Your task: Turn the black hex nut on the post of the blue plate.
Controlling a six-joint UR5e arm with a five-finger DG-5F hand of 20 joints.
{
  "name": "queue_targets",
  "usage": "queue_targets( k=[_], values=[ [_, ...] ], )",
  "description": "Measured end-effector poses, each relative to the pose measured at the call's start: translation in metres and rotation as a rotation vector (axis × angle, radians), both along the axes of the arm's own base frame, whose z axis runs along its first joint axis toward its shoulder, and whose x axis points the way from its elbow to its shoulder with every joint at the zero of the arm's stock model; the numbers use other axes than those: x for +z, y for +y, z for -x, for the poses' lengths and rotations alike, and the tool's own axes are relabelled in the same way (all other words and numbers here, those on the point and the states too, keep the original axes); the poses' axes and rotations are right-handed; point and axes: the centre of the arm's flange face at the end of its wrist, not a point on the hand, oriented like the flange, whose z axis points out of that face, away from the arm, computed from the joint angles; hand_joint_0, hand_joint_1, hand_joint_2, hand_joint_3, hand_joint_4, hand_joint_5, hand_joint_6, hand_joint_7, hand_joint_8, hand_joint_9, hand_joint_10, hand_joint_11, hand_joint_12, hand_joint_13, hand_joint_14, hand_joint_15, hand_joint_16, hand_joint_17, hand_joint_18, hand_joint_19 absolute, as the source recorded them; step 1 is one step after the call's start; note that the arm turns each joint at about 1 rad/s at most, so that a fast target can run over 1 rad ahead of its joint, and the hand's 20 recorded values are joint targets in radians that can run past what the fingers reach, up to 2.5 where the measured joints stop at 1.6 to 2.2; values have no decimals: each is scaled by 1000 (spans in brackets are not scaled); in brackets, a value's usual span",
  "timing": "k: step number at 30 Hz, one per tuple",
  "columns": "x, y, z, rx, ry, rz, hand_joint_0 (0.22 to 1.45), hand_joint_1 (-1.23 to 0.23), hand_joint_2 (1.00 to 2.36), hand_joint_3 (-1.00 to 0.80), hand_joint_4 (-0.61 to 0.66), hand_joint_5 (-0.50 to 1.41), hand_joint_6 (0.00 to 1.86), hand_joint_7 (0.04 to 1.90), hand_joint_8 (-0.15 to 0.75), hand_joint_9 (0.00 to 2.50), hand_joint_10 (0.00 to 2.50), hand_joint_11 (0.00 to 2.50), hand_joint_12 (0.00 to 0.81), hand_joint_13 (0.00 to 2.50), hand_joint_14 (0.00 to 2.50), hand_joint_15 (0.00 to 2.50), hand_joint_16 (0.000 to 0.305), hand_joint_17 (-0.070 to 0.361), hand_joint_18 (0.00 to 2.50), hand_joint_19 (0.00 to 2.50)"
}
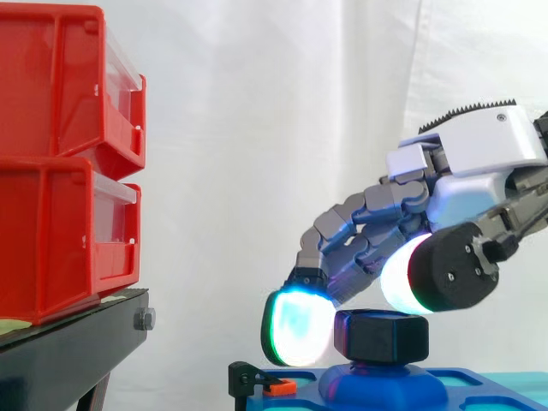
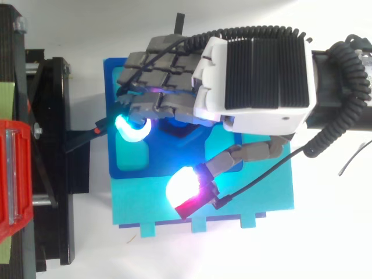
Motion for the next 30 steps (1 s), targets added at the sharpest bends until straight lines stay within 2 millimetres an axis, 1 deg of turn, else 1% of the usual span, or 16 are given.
queue_targets(
  k=[20,30],
  values=[
    [-2,-10,5,15,29,-3,451,-491,1000,-500,240,-188,502,821,284,384,0,0,404,307,0,9,55,124,238,171],
    [-2,-23,7,29,29,-8,452,-492,1000,-500,238,-188,502,820,285,385,2,0,403,311,0,5,55,123,232,172]
  ],
)
